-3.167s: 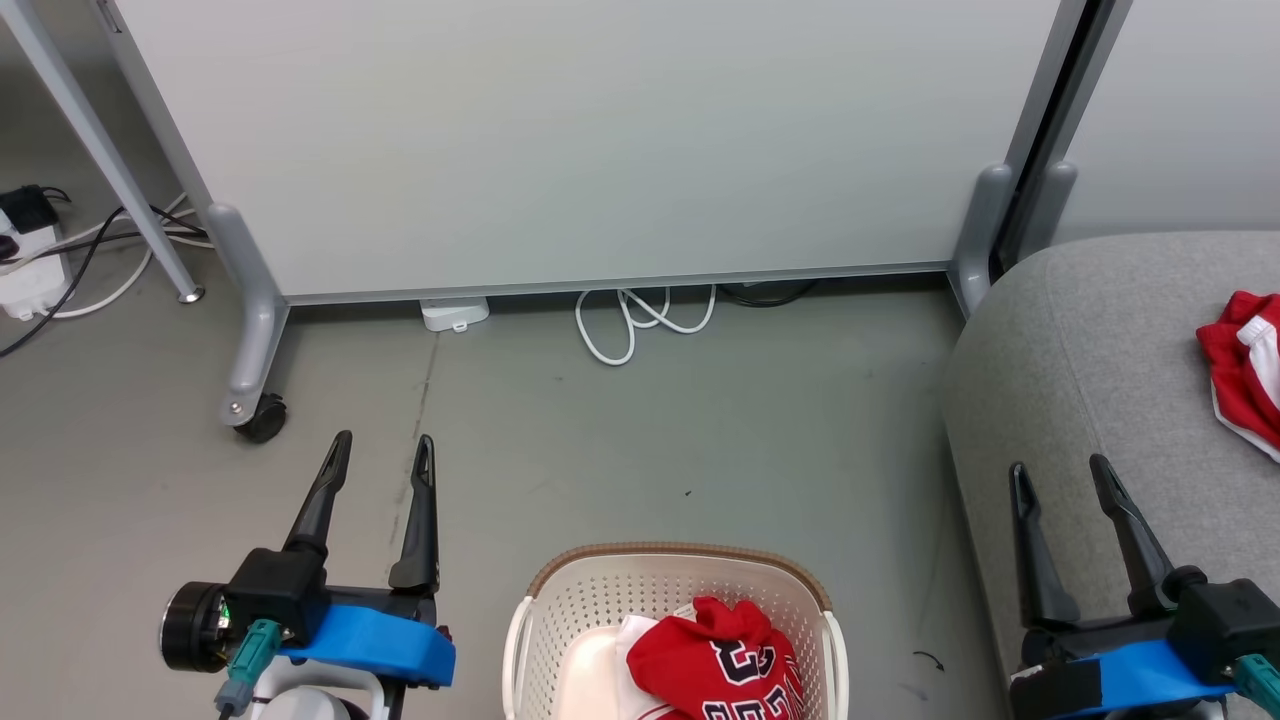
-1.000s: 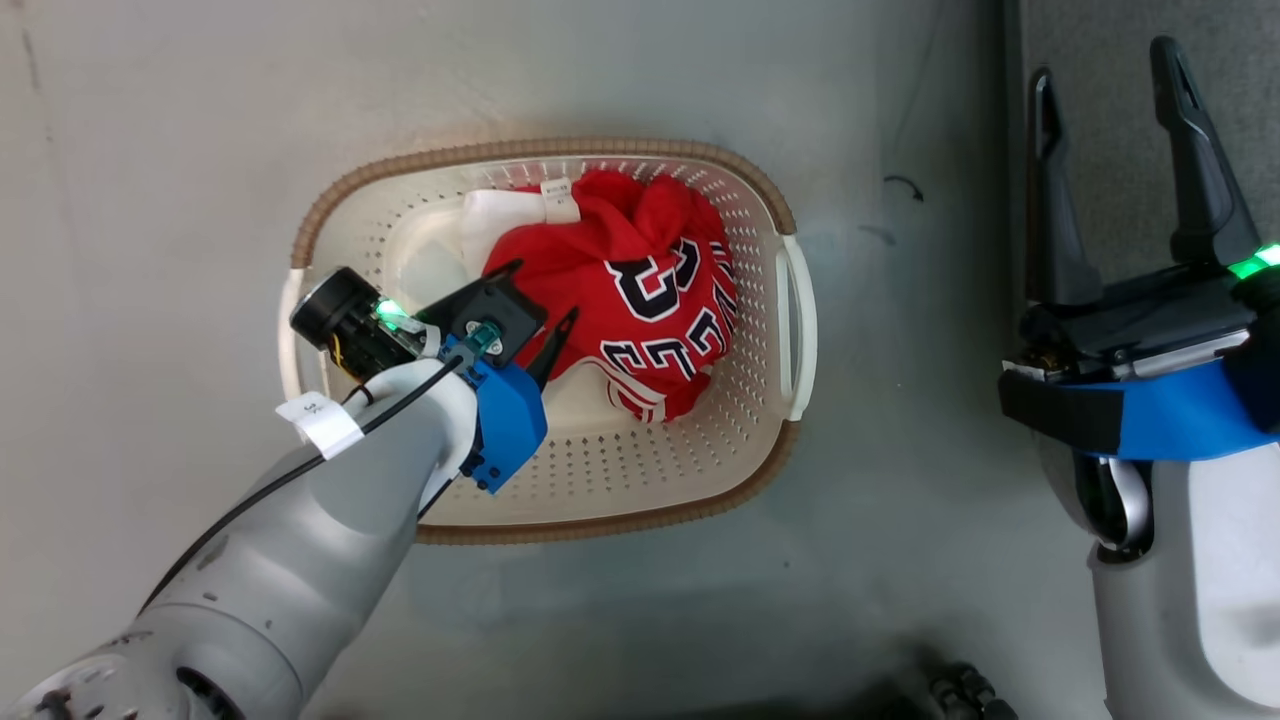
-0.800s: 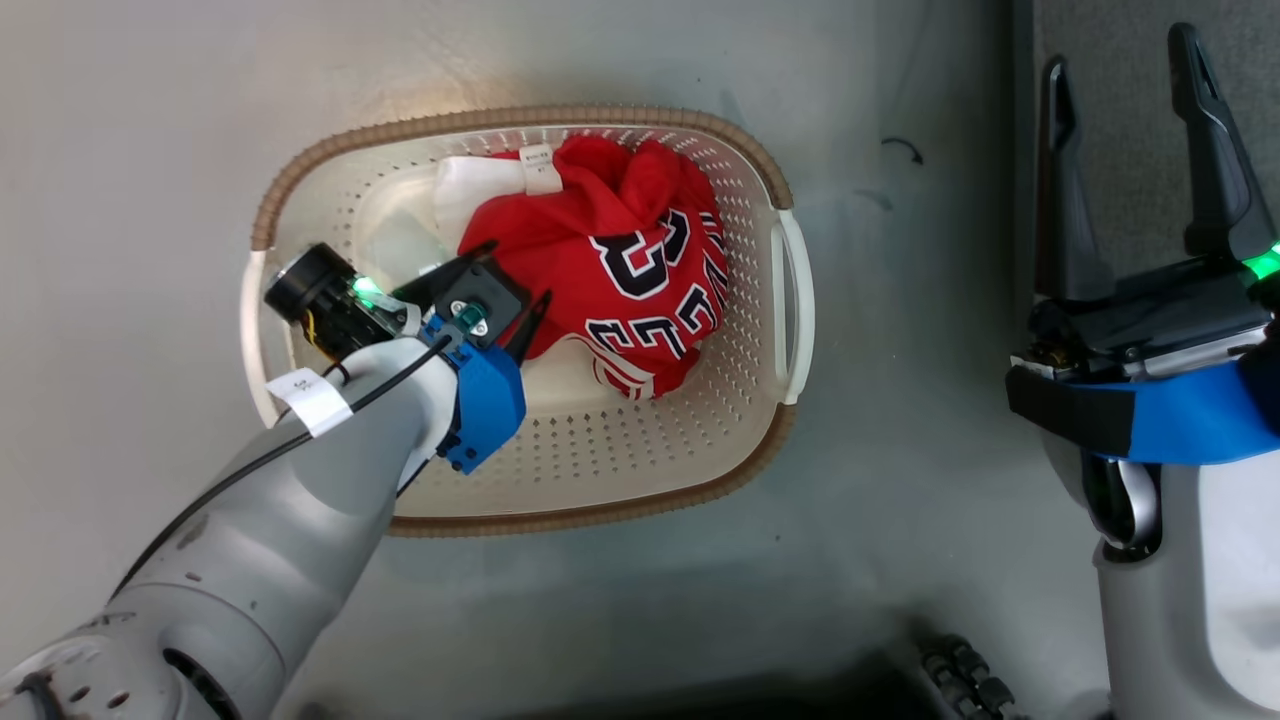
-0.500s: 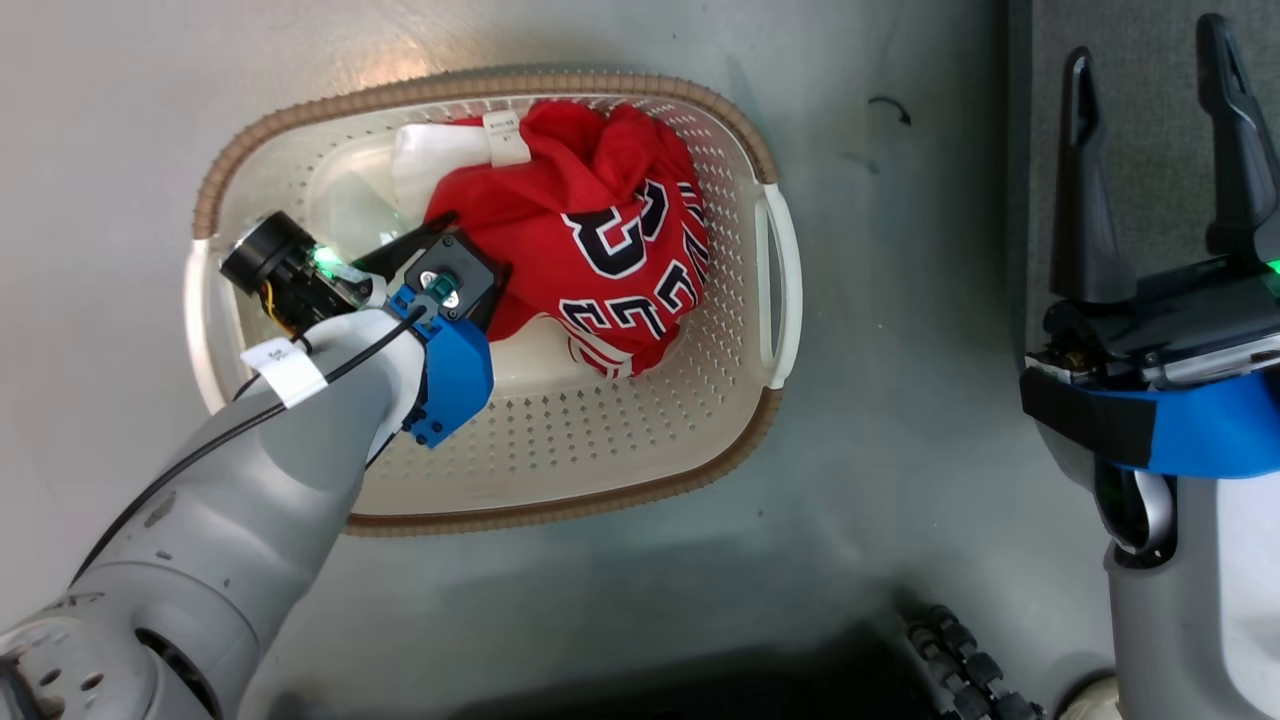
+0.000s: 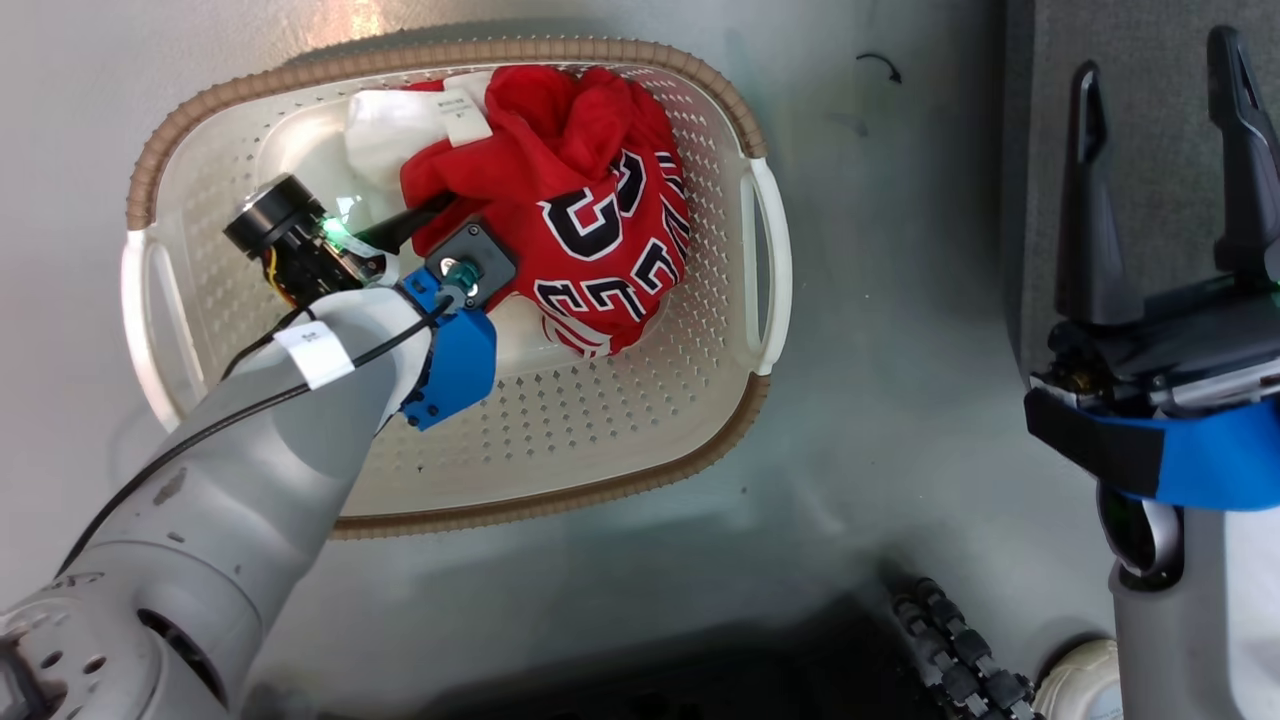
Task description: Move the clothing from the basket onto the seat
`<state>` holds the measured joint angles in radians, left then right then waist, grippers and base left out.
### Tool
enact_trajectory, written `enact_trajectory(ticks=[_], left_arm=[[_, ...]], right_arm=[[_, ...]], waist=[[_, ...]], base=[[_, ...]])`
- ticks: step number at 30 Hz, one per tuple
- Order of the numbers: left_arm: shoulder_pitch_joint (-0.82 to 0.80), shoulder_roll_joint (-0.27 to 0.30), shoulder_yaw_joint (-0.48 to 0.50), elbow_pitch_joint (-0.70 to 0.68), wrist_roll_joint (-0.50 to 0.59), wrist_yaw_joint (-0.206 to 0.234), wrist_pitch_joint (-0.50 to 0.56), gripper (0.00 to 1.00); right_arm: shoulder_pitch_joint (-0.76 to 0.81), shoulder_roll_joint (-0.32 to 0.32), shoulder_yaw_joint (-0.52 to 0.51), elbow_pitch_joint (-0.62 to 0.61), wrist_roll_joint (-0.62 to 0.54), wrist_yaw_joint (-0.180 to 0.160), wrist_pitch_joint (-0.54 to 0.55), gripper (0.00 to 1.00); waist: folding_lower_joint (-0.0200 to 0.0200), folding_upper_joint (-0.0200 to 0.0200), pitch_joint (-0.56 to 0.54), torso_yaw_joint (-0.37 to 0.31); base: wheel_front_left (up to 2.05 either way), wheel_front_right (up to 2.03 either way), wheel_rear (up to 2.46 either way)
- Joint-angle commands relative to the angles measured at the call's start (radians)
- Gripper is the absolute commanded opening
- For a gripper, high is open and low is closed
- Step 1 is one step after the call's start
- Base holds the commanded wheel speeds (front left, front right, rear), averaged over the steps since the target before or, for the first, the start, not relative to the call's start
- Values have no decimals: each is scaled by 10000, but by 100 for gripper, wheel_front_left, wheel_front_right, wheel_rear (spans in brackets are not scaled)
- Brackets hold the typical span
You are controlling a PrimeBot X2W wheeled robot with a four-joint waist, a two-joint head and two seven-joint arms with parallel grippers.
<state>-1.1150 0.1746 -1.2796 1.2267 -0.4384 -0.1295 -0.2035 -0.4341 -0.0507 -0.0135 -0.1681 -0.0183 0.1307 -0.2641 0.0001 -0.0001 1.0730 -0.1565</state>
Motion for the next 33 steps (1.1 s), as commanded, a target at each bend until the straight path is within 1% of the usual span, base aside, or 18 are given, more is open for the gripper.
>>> enact_trajectory(ticks=[1,2,3,4,5,11,16,19,21,27,33], left_arm=[[-3,-73,-25,-8,3,-16,58,100],[45,-83,-26,-1,77,-16,122,100],[75,-91,-26,0,92,-16,151,57],[89,-115,-26,-14,57,-16,164,25],[83,-132,-25,-15,63,-16,205,0],[21,-124,-26,-19,132,-16,103,0],[-192,-197,-27,-118,-39,-16,-219,0],[-258,-280,-18,-200,-333,-15,-416,0],[-307,-320,145,-269,-643,-17,-532,0],[-174,-321,238,-635,-889,-15,-624,0],[91,-83,641,-1274,-720,4,-624,0]], right_arm=[[201,6,-61,-95,-64,1,-6,100],[250,6,-76,-122,-58,3,-5,100],[292,7,-91,-154,-56,3,-6,100],[343,7,-114,-170,-59,1,-5,100],[372,6,-131,-183,-64,1,-6,100],[342,6,-106,-213,-61,3,-6,100],[169,6,-146,-186,-74,1,-5,100],[97,6,-178,-67,-95,1,-5,100],[42,6,-185,-19,-63,1,-5,100],[-106,6,-175,244,-16,3,-5,100],[-70,5,-178,557,18,1,-6,100]], waist=[[-1,1,-12,-9],[-1,1,-15,-7],[-1,1,-14,0],[-1,1,-11,12],[-1,1,-7,24],[-1,1,-26,55],[-1,1,-89,172],[-1,1,-244,299],[-1,1,-379,375],[-1,1,-993,567],[-1,1,-1773,757]], base=[[0,0,0],[0,0,0],[0,0,0],[0,0,0],[0,0,0],[0,0,0],[0,0,0],[0,0,0],[0,0,0],[0,0,0],[0,0,0]])
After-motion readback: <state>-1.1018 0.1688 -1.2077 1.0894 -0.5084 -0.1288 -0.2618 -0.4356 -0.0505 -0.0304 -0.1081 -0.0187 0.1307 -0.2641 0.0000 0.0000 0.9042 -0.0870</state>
